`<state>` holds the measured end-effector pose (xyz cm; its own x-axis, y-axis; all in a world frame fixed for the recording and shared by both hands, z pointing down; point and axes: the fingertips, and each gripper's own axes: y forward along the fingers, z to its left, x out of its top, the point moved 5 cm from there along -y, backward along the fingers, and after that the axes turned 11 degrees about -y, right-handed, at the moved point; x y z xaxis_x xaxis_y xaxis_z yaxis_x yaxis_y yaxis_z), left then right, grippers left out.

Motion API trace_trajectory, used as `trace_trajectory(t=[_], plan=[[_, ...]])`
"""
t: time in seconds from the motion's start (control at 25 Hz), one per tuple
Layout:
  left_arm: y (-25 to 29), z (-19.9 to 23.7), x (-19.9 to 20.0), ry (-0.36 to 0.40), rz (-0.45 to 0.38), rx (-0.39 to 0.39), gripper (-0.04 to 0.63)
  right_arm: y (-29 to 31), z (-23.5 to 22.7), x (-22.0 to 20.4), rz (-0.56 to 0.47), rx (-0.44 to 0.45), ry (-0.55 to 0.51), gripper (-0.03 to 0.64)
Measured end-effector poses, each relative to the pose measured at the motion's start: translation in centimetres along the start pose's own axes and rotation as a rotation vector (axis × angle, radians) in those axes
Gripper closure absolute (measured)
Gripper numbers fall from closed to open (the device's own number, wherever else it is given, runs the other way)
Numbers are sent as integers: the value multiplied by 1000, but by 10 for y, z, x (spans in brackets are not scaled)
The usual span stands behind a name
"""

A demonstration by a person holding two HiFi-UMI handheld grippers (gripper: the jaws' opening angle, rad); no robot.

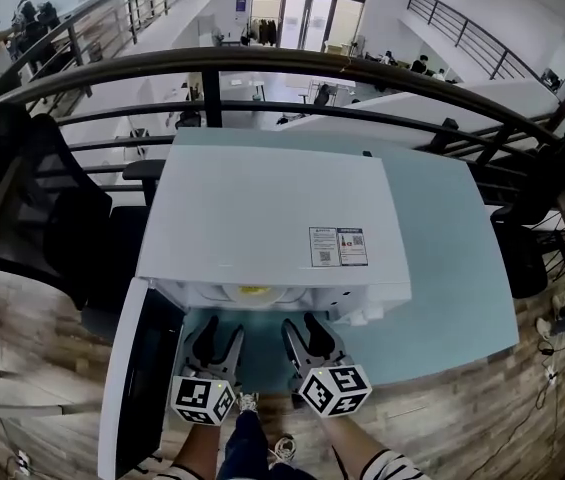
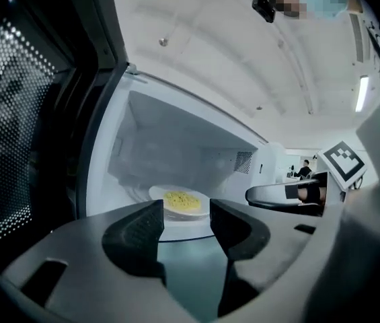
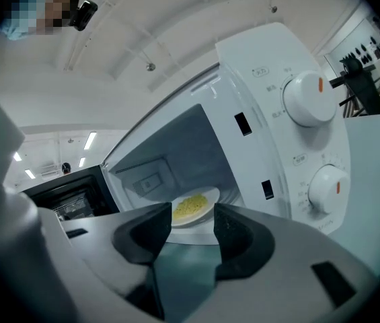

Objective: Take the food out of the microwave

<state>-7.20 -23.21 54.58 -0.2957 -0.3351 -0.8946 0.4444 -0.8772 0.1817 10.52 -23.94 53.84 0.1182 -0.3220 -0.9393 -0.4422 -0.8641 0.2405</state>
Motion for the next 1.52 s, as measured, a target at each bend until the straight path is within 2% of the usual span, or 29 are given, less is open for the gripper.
trace_trajectory(t=[0.32, 0.72, 1.24, 1.52], plan=[[24, 18, 0, -14, 4, 23, 402, 30, -6, -3, 5, -2, 19, 414], [48, 27, 8, -26, 16, 0, 402, 59, -9, -6, 12, -11, 26, 414], [70, 33, 6, -45, 108, -15, 400, 82, -11, -10, 44, -16, 38, 414], [71, 33, 5, -55, 119, -29, 399, 82, -11, -10, 38, -3, 54, 416]])
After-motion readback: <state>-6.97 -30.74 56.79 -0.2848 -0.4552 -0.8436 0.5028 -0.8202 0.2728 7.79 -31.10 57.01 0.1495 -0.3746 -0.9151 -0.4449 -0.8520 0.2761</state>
